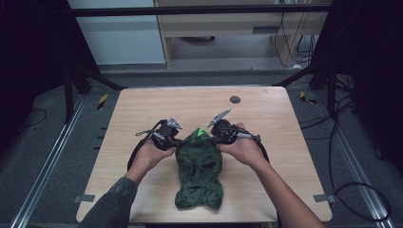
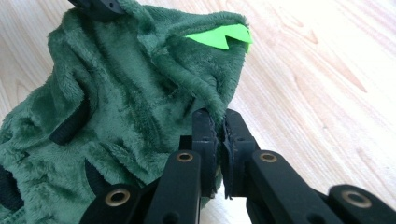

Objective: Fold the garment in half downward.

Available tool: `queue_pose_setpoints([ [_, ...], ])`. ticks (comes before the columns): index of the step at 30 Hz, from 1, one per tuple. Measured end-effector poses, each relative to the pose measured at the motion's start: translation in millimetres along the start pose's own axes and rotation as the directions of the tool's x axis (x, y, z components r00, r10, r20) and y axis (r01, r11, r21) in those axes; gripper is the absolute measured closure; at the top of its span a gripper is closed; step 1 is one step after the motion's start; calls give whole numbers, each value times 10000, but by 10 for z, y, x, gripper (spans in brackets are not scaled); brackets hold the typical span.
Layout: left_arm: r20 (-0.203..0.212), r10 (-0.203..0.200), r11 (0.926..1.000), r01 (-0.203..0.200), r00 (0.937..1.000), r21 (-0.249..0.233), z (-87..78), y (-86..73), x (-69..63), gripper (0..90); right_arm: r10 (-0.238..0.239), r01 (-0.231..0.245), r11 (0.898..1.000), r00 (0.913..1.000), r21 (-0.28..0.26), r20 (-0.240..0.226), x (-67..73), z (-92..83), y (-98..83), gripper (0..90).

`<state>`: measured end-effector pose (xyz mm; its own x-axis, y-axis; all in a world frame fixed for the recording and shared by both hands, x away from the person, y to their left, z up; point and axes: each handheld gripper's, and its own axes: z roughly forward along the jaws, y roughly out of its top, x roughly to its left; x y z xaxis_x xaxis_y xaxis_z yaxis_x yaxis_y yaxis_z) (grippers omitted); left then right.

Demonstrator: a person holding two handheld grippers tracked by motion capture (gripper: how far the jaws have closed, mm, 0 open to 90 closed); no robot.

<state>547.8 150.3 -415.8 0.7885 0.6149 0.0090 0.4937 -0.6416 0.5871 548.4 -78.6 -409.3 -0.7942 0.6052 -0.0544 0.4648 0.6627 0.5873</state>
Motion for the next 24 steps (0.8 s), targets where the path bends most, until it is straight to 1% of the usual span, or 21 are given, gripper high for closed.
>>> queue_pose_setpoints([
  [6, -140, 60, 9999, -62, 9999, -111, -49, 57, 10, 879, -26, 28, 9999, 10000, -147, 81, -42, -38, 17, 851],
  [9, -236, 151, 9997, -155, 9996, -179, -84, 98, 15, 879, 5, -1, 9996, 9999, -270, 152, -66, -63, 48, 851],
  [13, -318, 103, 9996, -111, 9994, -256, -96, 109, 25, 879, 11, -7, 9996, 9999, -288, 161, -74, -71, 60, 852],
  [17, -386, 148, 9994, -161, 9991, -314, -126, 129, 39, 879, 12, -5, 9994, 9998, -353, 206, -88, -90, 89, 852],
  [19, -385, 149, 9994, -160, 9991, -291, -127, 128, 43, 879, 8, 2, 9992, 9997, -400, 238, -88, -94, 99, 852],
  [22, -416, 116, 9995, -128, 9991, -291, -121, 128, 56, 879, -93, 101, 9994, 9997, -328, 242, -78, -78, 101, 852],
  [24, -484, 120, 9995, -134, 9988, -296, -130, 142, 67, 879, -67, 77, 9993, 9996, -377, 257, -85, -81, 114, 852],
])
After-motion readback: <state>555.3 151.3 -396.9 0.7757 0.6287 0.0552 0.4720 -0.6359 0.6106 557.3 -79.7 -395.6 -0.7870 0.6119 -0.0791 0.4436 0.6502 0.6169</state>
